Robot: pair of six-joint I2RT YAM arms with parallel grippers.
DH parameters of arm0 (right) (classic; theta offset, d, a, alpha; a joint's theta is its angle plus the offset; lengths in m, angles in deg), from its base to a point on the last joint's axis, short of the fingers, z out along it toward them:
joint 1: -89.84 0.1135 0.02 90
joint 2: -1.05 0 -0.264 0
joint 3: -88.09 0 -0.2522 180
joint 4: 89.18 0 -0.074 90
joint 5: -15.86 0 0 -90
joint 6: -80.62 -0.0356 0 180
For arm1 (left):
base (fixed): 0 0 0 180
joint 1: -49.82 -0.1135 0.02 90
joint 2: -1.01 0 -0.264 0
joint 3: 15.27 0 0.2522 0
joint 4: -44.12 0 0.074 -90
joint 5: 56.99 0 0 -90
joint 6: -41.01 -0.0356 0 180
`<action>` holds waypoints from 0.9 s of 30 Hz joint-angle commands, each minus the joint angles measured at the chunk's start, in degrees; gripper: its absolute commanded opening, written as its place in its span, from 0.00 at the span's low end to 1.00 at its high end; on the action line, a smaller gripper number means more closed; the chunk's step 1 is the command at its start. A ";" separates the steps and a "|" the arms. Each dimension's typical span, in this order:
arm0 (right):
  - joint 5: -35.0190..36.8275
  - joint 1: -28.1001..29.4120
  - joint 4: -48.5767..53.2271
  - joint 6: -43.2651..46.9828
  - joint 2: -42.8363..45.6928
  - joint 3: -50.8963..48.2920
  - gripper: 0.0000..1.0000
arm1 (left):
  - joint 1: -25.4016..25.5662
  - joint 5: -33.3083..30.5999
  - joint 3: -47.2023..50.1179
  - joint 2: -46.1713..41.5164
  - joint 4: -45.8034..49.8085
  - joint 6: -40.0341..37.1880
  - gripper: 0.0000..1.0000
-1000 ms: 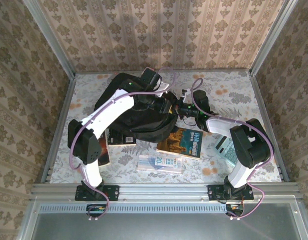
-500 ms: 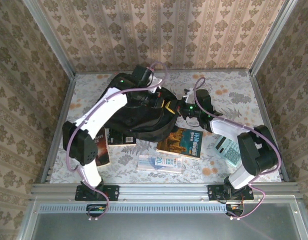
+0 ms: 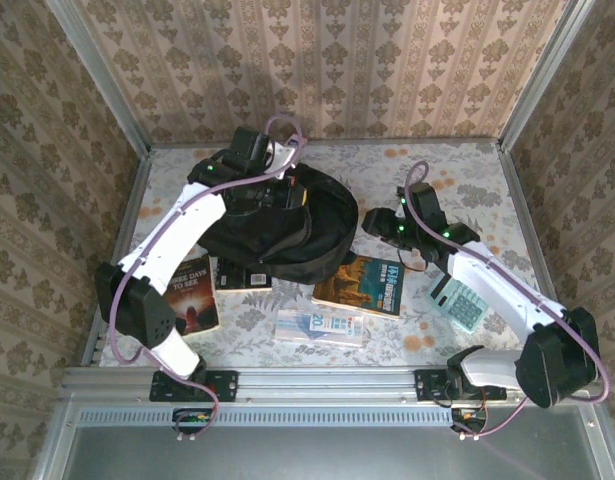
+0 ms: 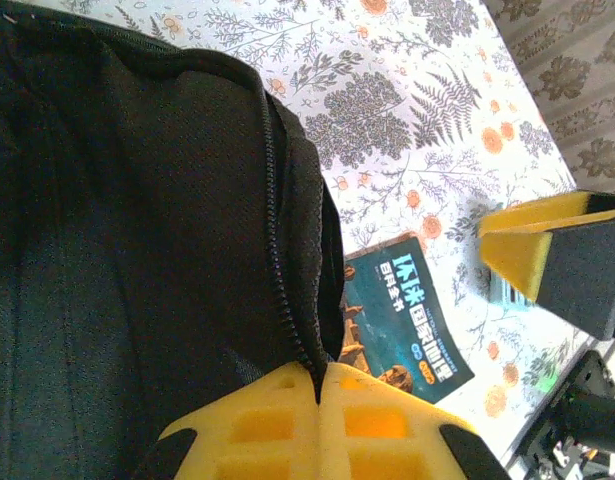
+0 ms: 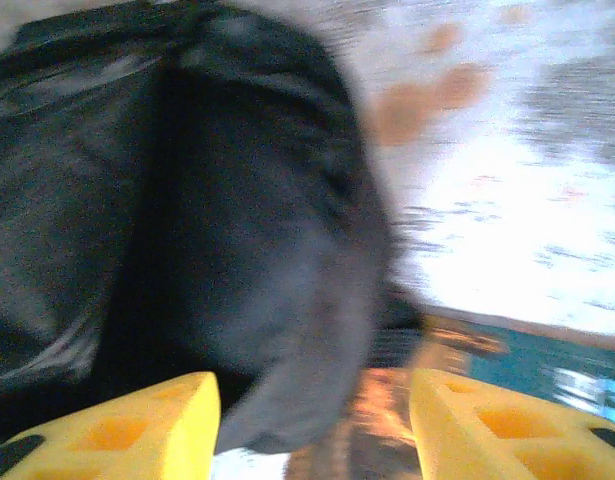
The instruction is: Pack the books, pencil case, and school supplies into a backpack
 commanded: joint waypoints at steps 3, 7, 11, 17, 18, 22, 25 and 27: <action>28.19 -2.49 27.36 -4.49 1.87 3.05 0.68 | -0.61 0.29 4.89 -2.42 -7.31 5.57 0.00; 33.56 -5.57 38.79 -10.62 -4.93 7.84 0.78 | -0.70 -2.44 6.65 -3.29 -8.55 5.86 0.00; 35.50 -6.00 45.47 -13.48 -14.48 12.75 0.82 | -1.27 -3.14 8.69 -4.62 -9.66 4.86 0.00; 34.27 -6.85 47.48 -16.34 -22.85 14.87 0.83 | -1.75 -2.67 12.84 -7.27 -12.41 5.50 0.00; 33.82 -7.08 47.44 -16.80 -23.75 14.85 0.83 | -1.76 -2.58 13.11 -7.54 -12.44 5.53 0.00; 29.37 -8.15 44.77 -17.37 -26.81 13.87 0.83 | -1.76 -1.73 13.70 -8.25 -13.30 6.16 0.00; 27.34 -8.59 41.86 -17.57 -28.40 12.31 0.79 | -1.76 -1.78 13.60 -8.89 -13.30 6.15 0.00; 26.13 -9.12 40.08 -17.83 -29.38 11.24 0.76 | -1.76 -1.79 13.82 -9.16 -13.44 6.14 0.00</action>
